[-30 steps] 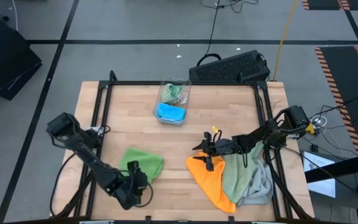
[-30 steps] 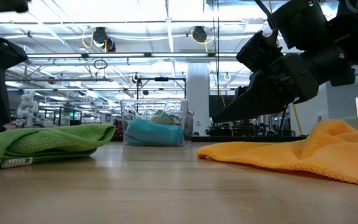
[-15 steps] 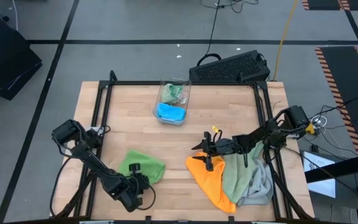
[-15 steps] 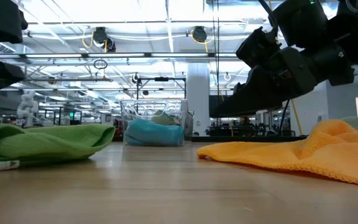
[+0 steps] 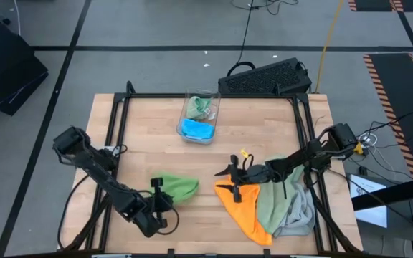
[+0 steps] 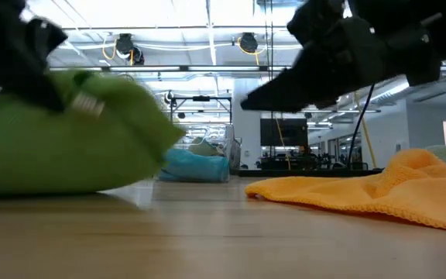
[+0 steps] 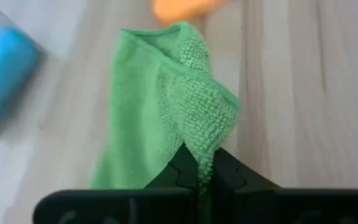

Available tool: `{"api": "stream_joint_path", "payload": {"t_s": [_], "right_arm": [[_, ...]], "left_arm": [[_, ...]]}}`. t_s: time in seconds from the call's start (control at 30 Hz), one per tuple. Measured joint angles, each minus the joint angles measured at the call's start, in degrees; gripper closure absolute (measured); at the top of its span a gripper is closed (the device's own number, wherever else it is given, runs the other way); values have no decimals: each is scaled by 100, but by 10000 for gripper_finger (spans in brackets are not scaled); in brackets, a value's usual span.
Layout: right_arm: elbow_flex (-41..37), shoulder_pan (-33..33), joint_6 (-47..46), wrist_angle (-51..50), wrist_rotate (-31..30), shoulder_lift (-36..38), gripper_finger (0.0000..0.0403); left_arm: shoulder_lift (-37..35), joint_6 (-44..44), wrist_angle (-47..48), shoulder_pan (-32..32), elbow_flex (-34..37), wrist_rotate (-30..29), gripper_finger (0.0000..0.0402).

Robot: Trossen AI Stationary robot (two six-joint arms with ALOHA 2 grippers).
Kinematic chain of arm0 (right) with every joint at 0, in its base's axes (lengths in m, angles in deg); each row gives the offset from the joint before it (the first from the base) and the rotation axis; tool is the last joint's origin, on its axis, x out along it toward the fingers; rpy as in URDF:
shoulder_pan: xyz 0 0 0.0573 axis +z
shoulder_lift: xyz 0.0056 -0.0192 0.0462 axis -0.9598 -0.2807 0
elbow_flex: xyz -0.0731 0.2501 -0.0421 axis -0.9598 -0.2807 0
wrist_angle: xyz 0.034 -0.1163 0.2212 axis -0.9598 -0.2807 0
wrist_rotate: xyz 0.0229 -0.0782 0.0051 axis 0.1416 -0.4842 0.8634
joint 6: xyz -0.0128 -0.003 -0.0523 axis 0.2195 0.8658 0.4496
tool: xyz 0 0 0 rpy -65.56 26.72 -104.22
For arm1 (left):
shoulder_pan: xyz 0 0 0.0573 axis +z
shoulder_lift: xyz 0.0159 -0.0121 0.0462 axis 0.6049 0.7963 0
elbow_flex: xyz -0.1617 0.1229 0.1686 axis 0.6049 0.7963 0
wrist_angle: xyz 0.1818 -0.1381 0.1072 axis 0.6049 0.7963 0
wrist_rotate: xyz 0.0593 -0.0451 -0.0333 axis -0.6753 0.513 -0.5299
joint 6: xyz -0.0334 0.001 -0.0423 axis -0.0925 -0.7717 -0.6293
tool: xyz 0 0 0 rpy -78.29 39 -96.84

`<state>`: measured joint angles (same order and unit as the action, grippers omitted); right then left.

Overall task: Fold microfiber towels
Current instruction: Fold the green towel

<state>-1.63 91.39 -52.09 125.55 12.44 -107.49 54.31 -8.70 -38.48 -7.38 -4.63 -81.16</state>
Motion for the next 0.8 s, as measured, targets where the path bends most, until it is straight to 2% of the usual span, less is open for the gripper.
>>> {"api": "stream_joint_path", "payload": {"t_s": [0.2, 0.43, 0.6, 0.8], "right_arm": [[477, 30, 755, 14, -196, -483, 155], [1194, 50, 1449, 595, -48, -1562, 80], [2042, 101, 1886, 736, 16, -2378, 69], [2620, 128, 2379, 611, 401, -2901, 69]], "left_arm": [[-145, -45, -266, -114, -9, -258, 383], [-131, -376, -483, -477, 131, -645, 388], [-133, -389, -539, -582, 131, -733, 390], [-133, -372, -539, -669, 131, -742, 388]]}}
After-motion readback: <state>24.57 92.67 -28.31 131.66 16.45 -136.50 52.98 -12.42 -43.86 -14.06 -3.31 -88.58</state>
